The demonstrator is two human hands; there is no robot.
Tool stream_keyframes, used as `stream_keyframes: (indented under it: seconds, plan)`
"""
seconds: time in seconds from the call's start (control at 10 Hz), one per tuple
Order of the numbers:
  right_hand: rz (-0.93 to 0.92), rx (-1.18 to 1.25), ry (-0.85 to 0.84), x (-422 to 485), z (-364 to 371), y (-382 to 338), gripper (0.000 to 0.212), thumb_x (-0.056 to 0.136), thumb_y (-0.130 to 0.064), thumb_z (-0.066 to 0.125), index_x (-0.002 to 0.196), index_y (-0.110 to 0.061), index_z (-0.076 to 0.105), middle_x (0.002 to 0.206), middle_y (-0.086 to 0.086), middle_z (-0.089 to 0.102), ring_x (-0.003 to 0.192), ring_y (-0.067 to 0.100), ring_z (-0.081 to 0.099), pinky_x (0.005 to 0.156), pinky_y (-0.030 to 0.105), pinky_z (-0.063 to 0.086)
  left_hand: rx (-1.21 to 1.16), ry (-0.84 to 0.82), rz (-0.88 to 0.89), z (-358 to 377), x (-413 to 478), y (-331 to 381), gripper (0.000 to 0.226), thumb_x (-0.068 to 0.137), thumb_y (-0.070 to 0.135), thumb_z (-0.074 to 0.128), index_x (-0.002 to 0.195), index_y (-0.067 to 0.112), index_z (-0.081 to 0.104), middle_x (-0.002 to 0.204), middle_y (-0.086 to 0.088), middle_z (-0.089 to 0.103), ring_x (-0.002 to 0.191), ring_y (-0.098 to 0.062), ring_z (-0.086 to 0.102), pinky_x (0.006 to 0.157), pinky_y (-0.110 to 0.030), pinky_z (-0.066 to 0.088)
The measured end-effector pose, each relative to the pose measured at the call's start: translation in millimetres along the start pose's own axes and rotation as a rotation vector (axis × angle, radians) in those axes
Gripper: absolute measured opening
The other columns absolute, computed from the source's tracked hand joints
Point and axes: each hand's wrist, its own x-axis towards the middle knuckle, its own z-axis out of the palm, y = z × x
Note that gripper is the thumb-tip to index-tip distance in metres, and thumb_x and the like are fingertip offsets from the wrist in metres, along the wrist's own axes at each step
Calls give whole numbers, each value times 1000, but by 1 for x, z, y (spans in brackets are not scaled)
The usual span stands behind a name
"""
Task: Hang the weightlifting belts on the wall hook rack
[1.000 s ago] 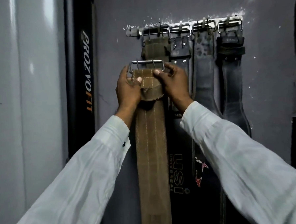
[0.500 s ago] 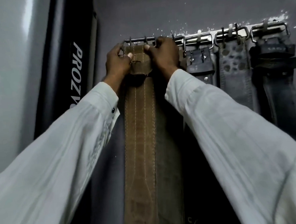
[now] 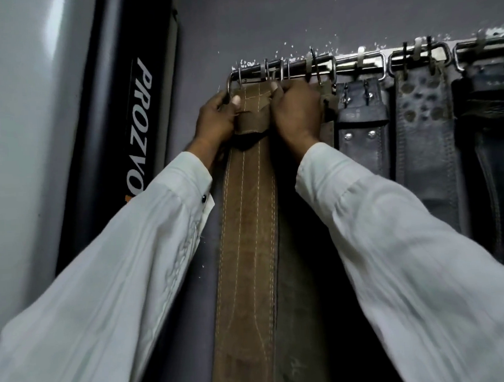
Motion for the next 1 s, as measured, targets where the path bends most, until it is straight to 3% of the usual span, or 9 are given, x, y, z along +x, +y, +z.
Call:
stream_keyframes:
  seconds: [0.1,0.2,0.3,0.4,0.5,0.6,0.8,1.0]
  plan:
    - [-38,-73,-36,-20,-4,2,30,100,-29,51,113,-9,69,112,16,71,107,31,64,71,23,32,4,-3,-14,-4,-20,-7,30,92,31,62,117,14,63,110,-2,69,99,-15,66,93,-33,53]
    - [-63,-86,-67,-33,-8,3,23,95,-24,55,109,-14,71,107,13,73,102,32,66,72,24,38,14,24,-81,-6,-42,-13,35,96,20,60,130,12,54,113,0,66,98,-11,64,88,-27,54]
    - [-20,-85,-85,-50,-16,2,21,93,-22,61,110,-16,72,109,11,73,103,31,67,75,24,39,55,-5,-181,-12,-76,-27,61,93,19,63,148,19,35,126,-5,65,109,-21,67,95,-36,55]
    - [34,-137,-145,-83,-22,10,18,90,-20,66,106,-14,73,106,10,74,100,29,69,74,22,41,22,-45,-316,-21,-119,-39,76,91,20,67,153,26,22,128,-16,65,109,-27,68,97,-48,55]
    - [101,-142,-218,-124,-30,22,18,88,-17,70,105,-14,75,104,11,75,96,28,70,79,26,49,-17,-76,-367,-27,-165,-49,71,89,20,69,149,27,32,136,-10,61,117,-26,64,101,-50,52]
    - [123,-228,-340,-164,-44,33,16,89,-13,67,102,-14,76,101,11,76,96,29,71,87,31,56,204,-79,-390,-30,-207,-46,68,87,25,69,147,28,37,137,-2,58,121,-19,58,107,-38,46]
    - [277,-312,-617,-232,-88,40,20,90,-17,68,109,-15,75,113,12,74,111,29,67,99,39,53,572,-95,-562,-39,-267,-18,68,88,25,68,145,23,30,141,-13,34,128,-40,46,111,-46,41]
    - [446,-345,-624,-279,-151,32,28,87,-29,71,111,-15,73,117,16,71,114,36,65,101,44,51,542,-185,-582,-60,-322,30,52,90,22,68,136,10,48,138,-14,41,124,-33,52,110,-35,40]
